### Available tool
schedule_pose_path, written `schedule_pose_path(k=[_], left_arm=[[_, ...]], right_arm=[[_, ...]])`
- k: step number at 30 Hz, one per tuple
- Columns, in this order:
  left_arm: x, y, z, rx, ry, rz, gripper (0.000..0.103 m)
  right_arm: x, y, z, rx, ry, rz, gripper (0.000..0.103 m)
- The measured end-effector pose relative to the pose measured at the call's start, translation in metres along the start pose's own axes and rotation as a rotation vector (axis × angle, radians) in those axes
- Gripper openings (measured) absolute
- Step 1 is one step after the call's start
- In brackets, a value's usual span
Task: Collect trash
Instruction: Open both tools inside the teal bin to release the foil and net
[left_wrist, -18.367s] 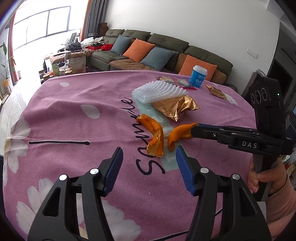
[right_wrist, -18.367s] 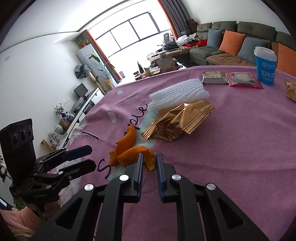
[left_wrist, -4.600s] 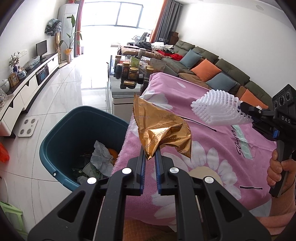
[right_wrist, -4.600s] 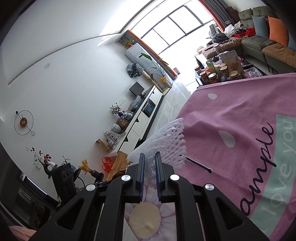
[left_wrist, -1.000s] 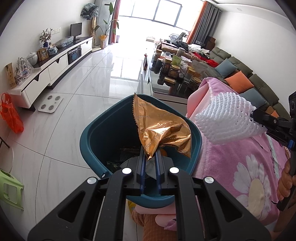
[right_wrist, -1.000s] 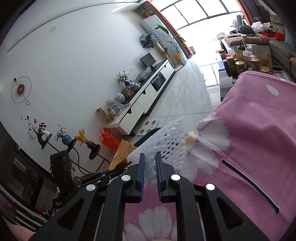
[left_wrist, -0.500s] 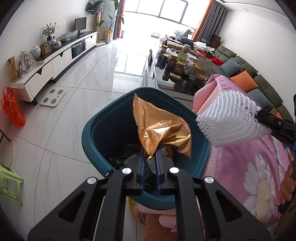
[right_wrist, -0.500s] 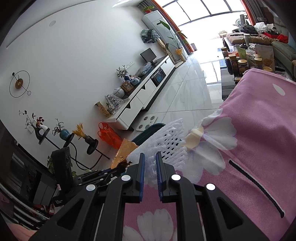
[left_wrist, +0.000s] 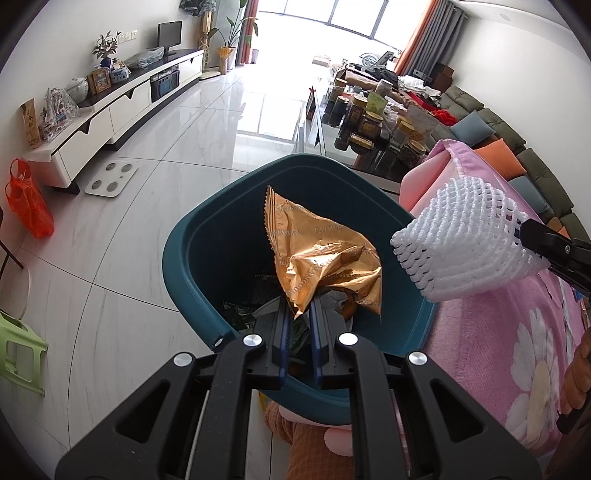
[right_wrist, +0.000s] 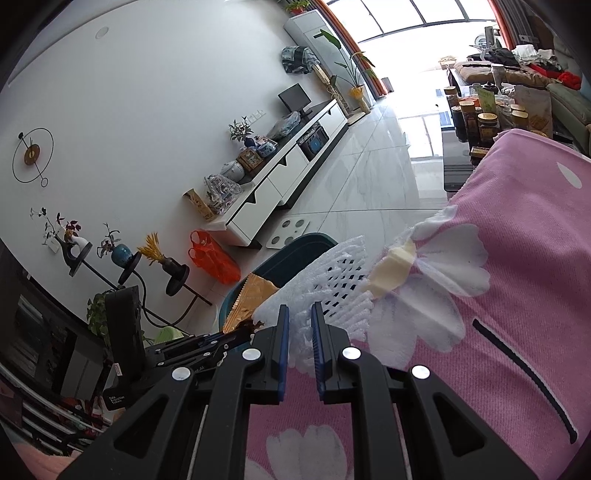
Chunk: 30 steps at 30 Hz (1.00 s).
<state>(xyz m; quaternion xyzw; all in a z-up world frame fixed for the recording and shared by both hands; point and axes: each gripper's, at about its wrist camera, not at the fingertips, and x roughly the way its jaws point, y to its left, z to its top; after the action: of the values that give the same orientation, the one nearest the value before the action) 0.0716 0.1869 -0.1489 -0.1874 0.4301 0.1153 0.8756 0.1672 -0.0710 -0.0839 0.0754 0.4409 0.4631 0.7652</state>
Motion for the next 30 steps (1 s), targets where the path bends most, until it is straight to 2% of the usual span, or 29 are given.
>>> schedule_pose_path(k=[18, 25, 30], left_arm=[[0.021, -0.005, -0.002, -0.016, 0.024, 0.029, 0.011], [0.025, -0.004, -0.001, -0.012, 0.021, 0.035, 0.025], [0.027, -0.006, 0.003, -0.01, 0.014, 0.033, 0.029]], right_arm=[[0.032, 0.009, 0.004, -0.039, 0.076, -0.042, 0.015], [0.046, 0.009, 0.006, -0.035, 0.103, -0.053, 0.019], [0.053, 0.01, 0.005, -0.039, 0.115, -0.061, 0.023]])
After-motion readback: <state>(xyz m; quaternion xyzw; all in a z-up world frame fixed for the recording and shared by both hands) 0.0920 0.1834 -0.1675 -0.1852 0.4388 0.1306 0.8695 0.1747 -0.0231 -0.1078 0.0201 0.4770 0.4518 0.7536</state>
